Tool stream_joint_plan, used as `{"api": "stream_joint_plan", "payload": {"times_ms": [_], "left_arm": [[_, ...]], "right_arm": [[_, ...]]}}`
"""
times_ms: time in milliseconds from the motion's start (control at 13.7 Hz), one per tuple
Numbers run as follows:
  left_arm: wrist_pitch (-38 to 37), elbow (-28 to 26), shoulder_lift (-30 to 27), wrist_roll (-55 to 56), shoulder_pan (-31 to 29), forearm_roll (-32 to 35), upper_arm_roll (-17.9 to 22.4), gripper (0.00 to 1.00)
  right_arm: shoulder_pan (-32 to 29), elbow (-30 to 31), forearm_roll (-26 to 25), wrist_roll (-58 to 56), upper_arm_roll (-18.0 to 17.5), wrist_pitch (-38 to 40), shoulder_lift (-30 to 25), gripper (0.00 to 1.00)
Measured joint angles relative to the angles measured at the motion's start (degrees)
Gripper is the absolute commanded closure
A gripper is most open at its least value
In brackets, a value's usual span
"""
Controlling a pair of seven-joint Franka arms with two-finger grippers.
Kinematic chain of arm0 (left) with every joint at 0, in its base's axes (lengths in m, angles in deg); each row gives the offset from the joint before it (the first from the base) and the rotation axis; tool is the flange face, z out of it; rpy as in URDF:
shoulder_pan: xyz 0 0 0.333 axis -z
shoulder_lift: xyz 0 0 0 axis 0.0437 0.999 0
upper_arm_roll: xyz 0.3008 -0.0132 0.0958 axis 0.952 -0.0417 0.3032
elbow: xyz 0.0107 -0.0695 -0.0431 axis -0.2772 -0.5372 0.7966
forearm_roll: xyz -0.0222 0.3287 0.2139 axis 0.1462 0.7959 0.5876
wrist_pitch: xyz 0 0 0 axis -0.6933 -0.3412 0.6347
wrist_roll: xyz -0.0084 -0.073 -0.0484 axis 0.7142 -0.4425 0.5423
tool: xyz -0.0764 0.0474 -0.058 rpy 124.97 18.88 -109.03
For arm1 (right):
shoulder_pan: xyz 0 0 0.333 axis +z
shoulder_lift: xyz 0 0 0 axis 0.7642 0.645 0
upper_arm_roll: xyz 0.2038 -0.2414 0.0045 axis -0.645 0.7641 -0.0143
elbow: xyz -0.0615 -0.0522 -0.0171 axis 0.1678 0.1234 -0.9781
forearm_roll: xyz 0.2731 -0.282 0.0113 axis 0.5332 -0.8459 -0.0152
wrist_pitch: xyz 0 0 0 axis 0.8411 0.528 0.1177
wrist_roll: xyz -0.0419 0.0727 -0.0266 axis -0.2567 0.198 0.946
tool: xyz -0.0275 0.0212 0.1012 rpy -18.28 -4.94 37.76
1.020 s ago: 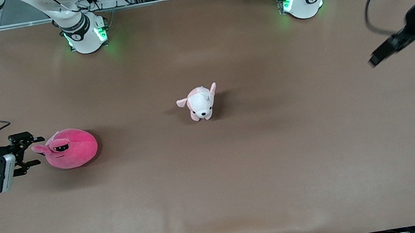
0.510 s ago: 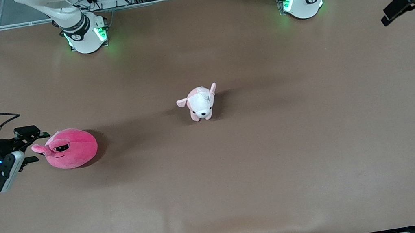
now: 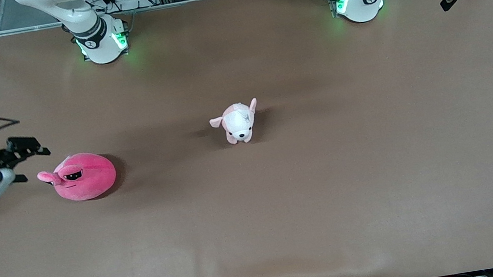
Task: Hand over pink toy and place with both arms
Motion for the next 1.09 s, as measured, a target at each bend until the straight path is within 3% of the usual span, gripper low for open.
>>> {"api": "stream_joint_plan", "payload": {"times_ms": [219,1093], "left_arm": [[0.29,-0.45,0.02,-5.74,-0.87,1.06,0.43,0.0],[3.48,1.8,2.29,-6.95,-1.34,1.12,0.45,0.0]], "right_arm": [[0.53,3.08,-1.03,6.16,0.16,-0.73,-5.02,0.0],[0.53,3.21,-7.93,34.33,1.19,4.42,-13.1,0.0]]}}
